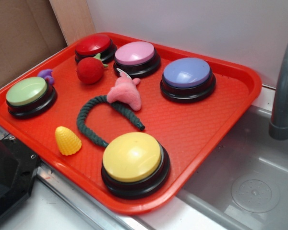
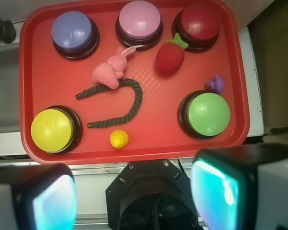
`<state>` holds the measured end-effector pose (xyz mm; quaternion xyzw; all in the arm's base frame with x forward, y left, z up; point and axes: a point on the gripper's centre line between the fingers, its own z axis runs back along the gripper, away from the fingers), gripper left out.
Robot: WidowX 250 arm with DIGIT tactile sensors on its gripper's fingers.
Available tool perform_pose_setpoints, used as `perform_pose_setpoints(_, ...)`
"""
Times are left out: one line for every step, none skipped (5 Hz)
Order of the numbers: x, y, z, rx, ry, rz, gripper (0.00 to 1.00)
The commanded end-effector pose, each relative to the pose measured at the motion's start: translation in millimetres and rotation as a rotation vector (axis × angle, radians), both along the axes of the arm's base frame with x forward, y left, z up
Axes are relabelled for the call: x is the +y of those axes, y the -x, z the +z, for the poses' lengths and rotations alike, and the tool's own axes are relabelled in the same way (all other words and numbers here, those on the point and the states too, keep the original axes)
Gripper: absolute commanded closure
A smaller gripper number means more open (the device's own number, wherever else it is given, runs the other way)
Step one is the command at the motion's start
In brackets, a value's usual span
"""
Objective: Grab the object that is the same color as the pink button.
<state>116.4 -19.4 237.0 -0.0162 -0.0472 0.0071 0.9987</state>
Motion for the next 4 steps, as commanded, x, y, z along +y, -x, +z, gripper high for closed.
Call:
perform_pose_setpoints(0, 0, 0, 0.000, 0.000, 0.000, 0.00)
perform_pose_setpoints(3, -14, -8, 0.032, 0.024, 0.161, 0.00)
perform_pose_setpoints(0, -29, -23, -0.030, 0.058, 0.349, 0.00)
perform_pose_setpoints(-5, -47, -46, -0.086, 0.082, 0.565, 0.00)
